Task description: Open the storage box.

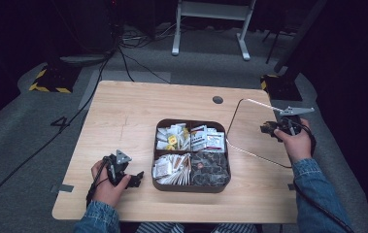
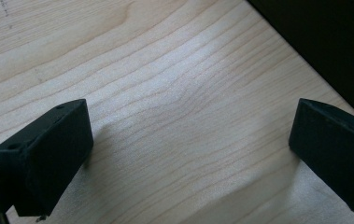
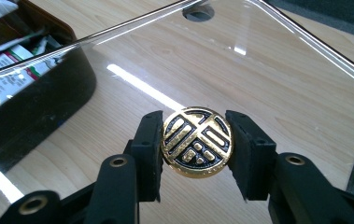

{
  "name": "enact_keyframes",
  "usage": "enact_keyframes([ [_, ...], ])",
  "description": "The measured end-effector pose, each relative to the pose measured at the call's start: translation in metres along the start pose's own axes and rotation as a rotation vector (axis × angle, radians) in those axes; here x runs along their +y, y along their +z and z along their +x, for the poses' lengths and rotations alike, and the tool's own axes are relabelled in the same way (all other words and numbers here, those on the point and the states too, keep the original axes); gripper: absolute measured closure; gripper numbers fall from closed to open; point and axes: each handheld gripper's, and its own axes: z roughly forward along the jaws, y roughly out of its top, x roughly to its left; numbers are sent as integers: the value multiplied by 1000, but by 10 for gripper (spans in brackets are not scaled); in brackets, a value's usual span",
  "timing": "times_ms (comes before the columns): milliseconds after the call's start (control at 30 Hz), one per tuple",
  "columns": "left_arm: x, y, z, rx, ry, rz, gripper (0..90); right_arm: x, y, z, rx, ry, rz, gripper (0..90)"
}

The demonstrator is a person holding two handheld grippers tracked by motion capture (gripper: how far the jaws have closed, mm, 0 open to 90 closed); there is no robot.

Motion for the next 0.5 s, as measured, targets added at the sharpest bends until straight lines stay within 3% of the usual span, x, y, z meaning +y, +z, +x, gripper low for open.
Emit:
enact_keyframes([
  [500,0,0,0,0,0,0,1,-29,24,-11,-26,13,55,588],
])
